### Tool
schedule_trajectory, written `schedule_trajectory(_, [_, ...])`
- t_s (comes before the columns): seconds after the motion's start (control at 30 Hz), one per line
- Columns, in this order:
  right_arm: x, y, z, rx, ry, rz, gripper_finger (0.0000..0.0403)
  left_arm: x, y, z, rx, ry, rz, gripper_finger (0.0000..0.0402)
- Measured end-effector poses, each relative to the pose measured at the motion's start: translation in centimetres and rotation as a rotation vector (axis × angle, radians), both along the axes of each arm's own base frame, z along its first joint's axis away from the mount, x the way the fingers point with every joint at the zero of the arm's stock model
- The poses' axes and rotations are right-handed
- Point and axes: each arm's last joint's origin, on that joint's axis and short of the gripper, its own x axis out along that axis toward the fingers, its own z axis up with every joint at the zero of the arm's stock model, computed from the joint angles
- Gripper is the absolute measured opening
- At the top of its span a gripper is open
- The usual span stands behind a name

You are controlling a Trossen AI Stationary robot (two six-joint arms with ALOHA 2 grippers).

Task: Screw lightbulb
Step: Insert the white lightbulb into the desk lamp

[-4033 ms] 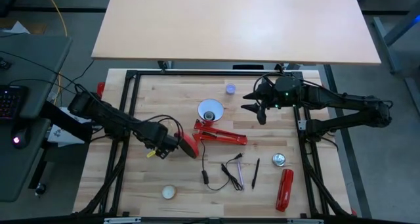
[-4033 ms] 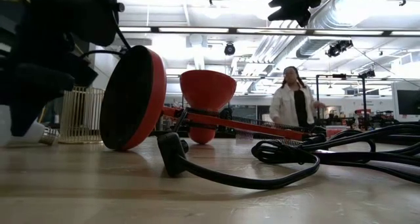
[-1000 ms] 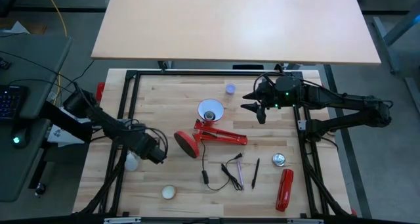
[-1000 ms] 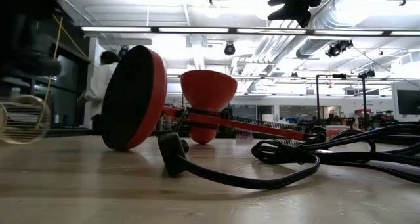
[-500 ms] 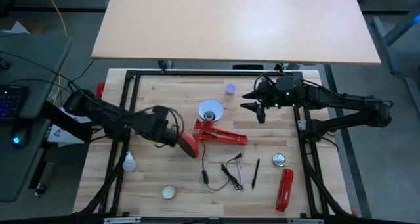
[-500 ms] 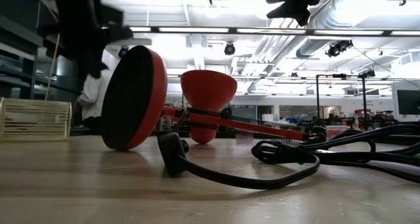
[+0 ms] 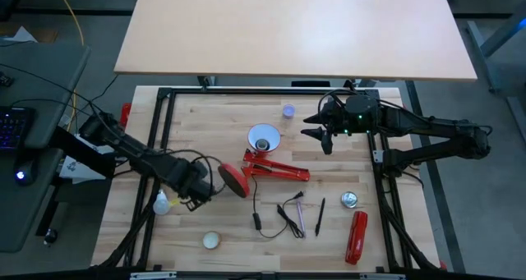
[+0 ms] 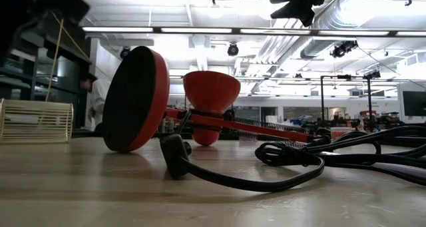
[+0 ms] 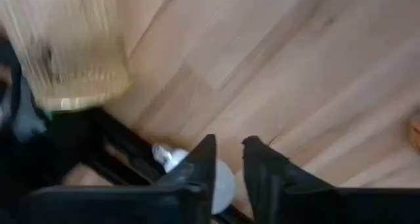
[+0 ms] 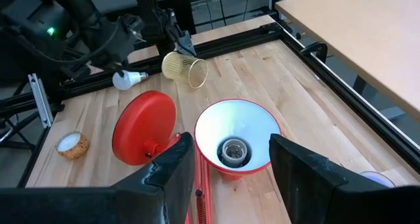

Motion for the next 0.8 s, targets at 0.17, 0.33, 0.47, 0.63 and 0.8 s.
schedule_trajectory(0.17, [0.0, 0.0, 0.0, 0.0, 0.0, 0.0, 0.0189, -1.6, -1.6, -1.0, 0.019, 0.042, 0.218, 0.0156])
schedule_trajectory(0.33, [0.0, 0.0, 0.0, -0.006, 0.001, 0.003, 0.0189, -3.2, -3.4, -1.7, 0.016, 0.091, 0.351, 0.0227])
schedule_trajectory(0.47, [0.0, 0.0, 0.0, -0.007, 0.001, 0.003, 0.0189, -4.1, -4.0, -2.8, 0.015, 0.136, 0.455, 0.0256])
schedule_trajectory(0.63, [0.0, 0.0, 0.0, -0.007, 0.001, 0.003, 0.0189, -4.9, -4.8, -5.0, -0.032, 0.143, 0.571, 0.0261])
schedule_trajectory(0.8, [0.0, 0.0, 0.0, -0.002, 0.0, 0.001, 0.0189, -5.8, -4.7, -6.1, 0.01, 0.199, 0.65, 0.0261])
